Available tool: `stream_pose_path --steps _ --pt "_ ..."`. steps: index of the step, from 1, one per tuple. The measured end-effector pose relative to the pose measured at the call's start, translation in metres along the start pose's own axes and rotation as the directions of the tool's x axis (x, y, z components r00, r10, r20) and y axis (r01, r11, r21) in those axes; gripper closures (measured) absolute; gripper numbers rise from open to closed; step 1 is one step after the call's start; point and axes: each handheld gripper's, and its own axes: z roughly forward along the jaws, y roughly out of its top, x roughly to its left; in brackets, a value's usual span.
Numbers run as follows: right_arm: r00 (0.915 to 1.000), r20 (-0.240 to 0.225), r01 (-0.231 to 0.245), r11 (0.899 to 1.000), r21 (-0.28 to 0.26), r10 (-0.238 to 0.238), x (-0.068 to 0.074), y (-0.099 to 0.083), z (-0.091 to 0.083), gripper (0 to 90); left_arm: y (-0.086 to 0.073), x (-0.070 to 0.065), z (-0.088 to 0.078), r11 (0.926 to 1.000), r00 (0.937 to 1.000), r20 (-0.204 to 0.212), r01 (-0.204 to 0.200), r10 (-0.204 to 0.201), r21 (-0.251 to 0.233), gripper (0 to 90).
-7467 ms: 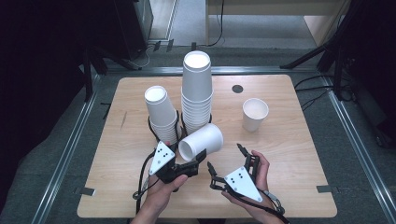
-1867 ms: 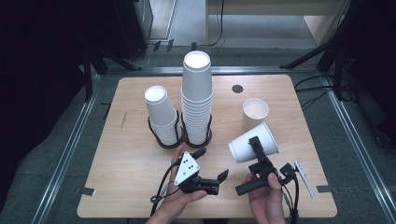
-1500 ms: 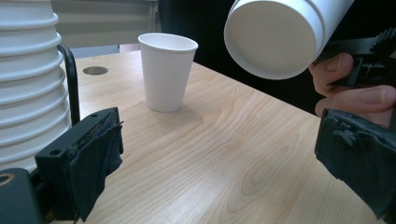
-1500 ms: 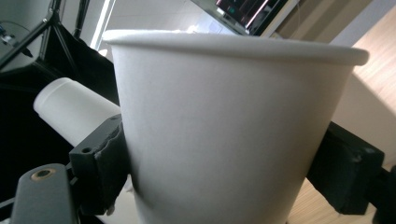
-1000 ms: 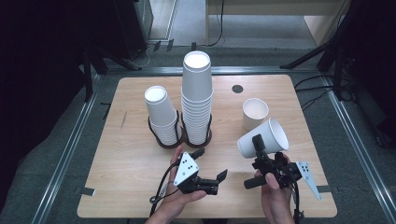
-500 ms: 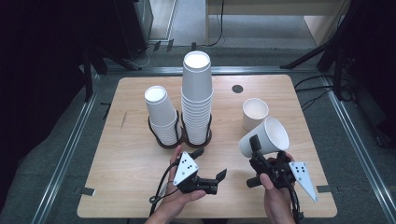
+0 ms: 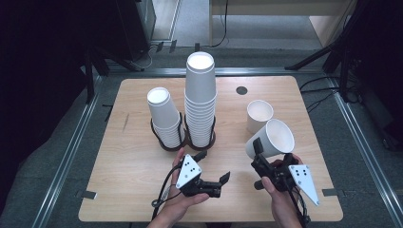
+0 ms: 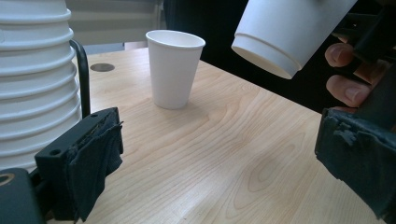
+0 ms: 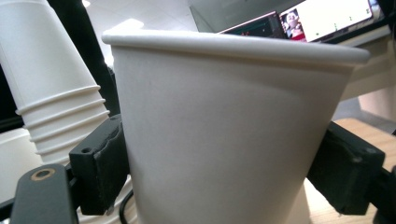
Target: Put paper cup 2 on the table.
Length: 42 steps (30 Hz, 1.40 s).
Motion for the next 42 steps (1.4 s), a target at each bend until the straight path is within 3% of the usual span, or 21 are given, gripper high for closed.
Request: stream_pose_path --steps 7,11,20,25,27,29,32,39,42 --pt "0.9941 0.023 0.107 0.994 -0.02 -0.106 -0.005 -0.004 0.005 15.4 -0.001 0.005 -0.003 1.0 0.9999 -0.015 0.004 -0.004 0.002 1.0" --pt "0.9835 0.035 0.178 0.984 -0.025 -0.177 -0.009 -0.008 0.009 15.4 -0.002 0.011 -0.006 1.0 0.9994 -0.035 0.002 -0.002 0.005 1.0" --pt "0.9675 0.058 0.247 0.969 -0.007 -0.246 -0.024 -0.02 0.017 15.3 -0.003 0.032 -0.026 0.9996 0.9938 -0.108 0.026 -0.027 -0.007 1.1" --pt "0.9651 0.066 0.253 0.967 0.014 -0.253 -0.034 -0.024 0.023 15.3 -0.009 0.041 -0.041 0.9999 0.9888 -0.149 0.014 -0.014 -0.002 1.0" --pt "0.9655 0.053 0.254 0.967 0.023 -0.255 -0.038 -0.026 0.025 15.4 -0.013 0.047 -0.05 0.9999 0.9848 -0.173 0.017 -0.016 0.002 1.0" --pt "0.9587 0.054 0.278 0.96 0.027 -0.279 -0.04 -0.027 0.026 15.4 -0.015 0.051 -0.058 0.9997 0.9807 -0.194 0.026 -0.026 -0.002 1.0" --pt "0.9599 0.043 0.276 0.961 0.036 -0.277 -0.042 -0.028 0.027 15.3 -0.019 0.06 -0.072 0.9997 0.97 -0.242 0.023 -0.022 0.003 1.0" --pt "0.9503 0.023 0.308 0.949 0.072 -0.31 -0.047 -0.034 0.031 15.3 -0.031 0.08 -0.104 0.9986 0.9488 -0.312 0.052 -0.047 0.006 1.0" --pt "0.9546 0.023 0.294 0.951 0.092 -0.297 -0.049 -0.035 0.032 15.2 -0.036 0.088 -0.115 0.9978 0.9416 -0.331 0.067 -0.063 -0.001 1.0"
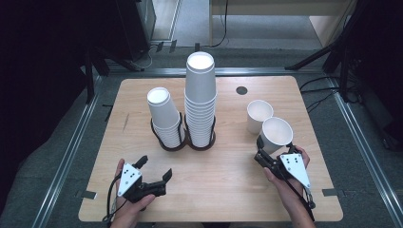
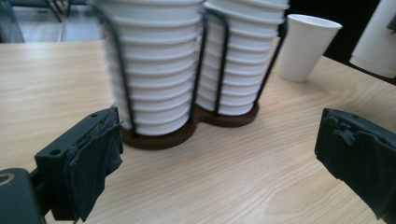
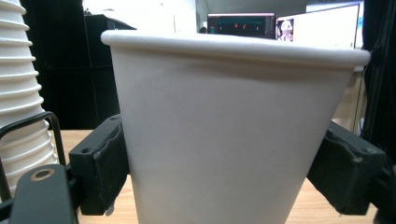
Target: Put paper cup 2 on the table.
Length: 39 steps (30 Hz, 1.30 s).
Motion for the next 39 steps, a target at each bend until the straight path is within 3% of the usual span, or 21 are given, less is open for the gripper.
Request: stream_pose_path --steps 5,13,20,27,39 --pt "0.9999 -0.015 0.004 0.999 0.043 -0.003 -0.005 -0.005 0.003 15.2 -0.011 0.018 -0.01 0.9994 0.998 -0.052 0.036 -0.035 0.003 1.0" --pt "0.9988 -0.037 0.036 0.991 0.131 -0.031 -0.006 -0.014 0.011 15.2 -0.015 0.03 -0.015 0.9997 0.9924 -0.121 0.025 -0.024 0.007 1.0" --pt "0.9959 -0.068 0.073 0.974 0.214 -0.06 -0.005 -0.019 0.016 15.0 -0.016 0.038 -0.016 0.998 0.9885 -0.138 0.063 -0.061 0.008 1.0" --pt "0.9911 -0.089 0.12 0.955 0.27 -0.099 -0.001 -0.025 0.018 15.0 -0.018 0.037 -0.016 0.9984 0.9892 -0.137 0.055 -0.053 0.015 1.0" --pt "0.9842 -0.117 0.163 0.937 0.31 -0.132 0.003 -0.028 0.017 14.8 -0.019 0.037 -0.014 0.9982 0.9895 -0.136 0.053 -0.048 0.029 1.0"
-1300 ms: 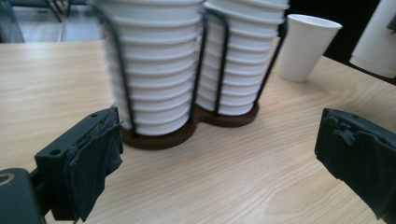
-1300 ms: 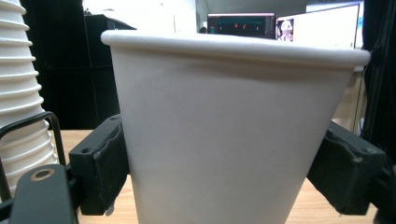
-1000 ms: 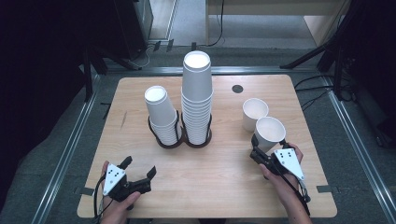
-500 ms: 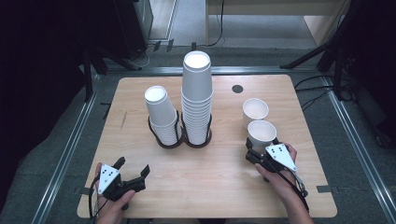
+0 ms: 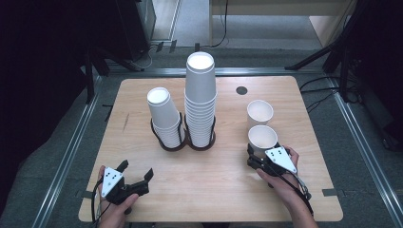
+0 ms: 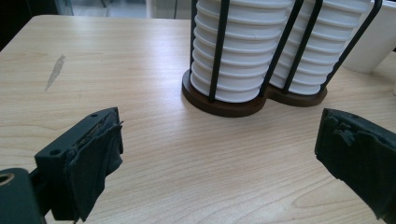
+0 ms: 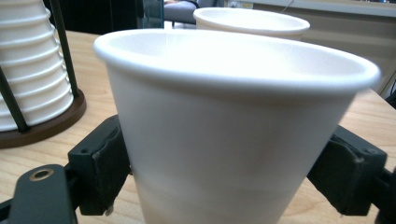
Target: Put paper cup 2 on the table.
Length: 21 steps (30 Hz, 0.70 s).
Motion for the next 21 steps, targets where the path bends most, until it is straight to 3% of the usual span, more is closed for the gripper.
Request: stream_pose_path --steps 7,11,21 --pt "0.9999 -0.01 0.007 1.0 0.028 -0.007 -0.002 0.0 -0.002 13.7 -0.001 -0.001 0.001 1.0 1.0 0.002 0.001 -0.001 0.003 1.0" --pt "0.9981 -0.062 0.007 0.998 0.066 -0.002 -0.003 0.001 -0.004 0.0 0.0 -0.001 0.0 1.0 1.0 0.004 0.002 -0.002 0.002 1.0" --pt "0.9985 -0.054 0.011 0.997 0.078 -0.007 -0.01 0.001 -0.02 0.0 -0.001 0.003 0.002 0.9998 0.9999 0.007 0.014 -0.014 0.012 1.0"
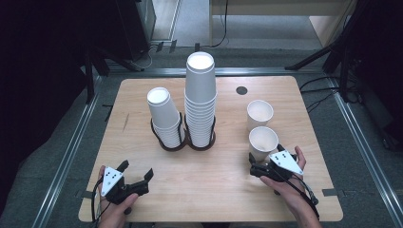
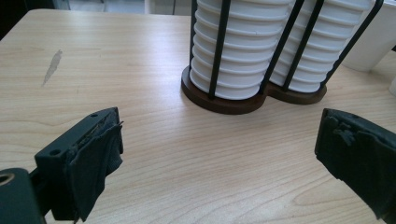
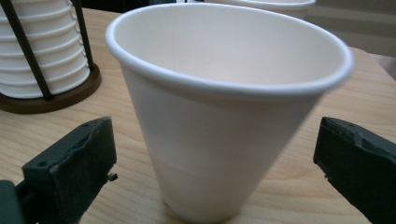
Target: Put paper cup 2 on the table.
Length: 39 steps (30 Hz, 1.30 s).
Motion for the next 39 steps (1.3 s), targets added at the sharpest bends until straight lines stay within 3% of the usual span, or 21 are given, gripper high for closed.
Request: stream_pose_path --steps 7,19,27,32,39 --pt "0.9999 0.013 -0.002 1.0 0.0 0.002 -0.012 -0.008 -0.018 0.0 0.0 0.003 -0.001 1.0 1.0 -0.005 0.005 -0.005 0.004 1.0" --pt "0.9943 0.103 -0.026 1.0 0.01 0.025 -0.053 -0.024 -0.047 0.0 -0.002 0.012 -0.003 0.9998 0.9994 -0.029 0.019 -0.018 0.011 1.0" --pt "0.989 0.147 -0.019 1.0 0.024 0.015 -0.069 -0.032 -0.061 0.0 -0.005 0.024 -0.006 0.9991 0.9974 -0.064 0.035 -0.033 0.025 1.0" --pt "0.9848 0.165 -0.057 0.998 0.017 0.053 -0.08 -0.031 -0.066 0.0 -0.007 0.033 -0.01 0.9988 0.9962 -0.082 0.032 -0.029 0.036 1.0" --pt "0.9785 0.195 -0.073 0.997 0.024 0.067 -0.096 -0.037 -0.077 0.0 -0.008 0.047 -0.014 0.996 0.9912 -0.106 0.083 -0.08 0.032 1.0"
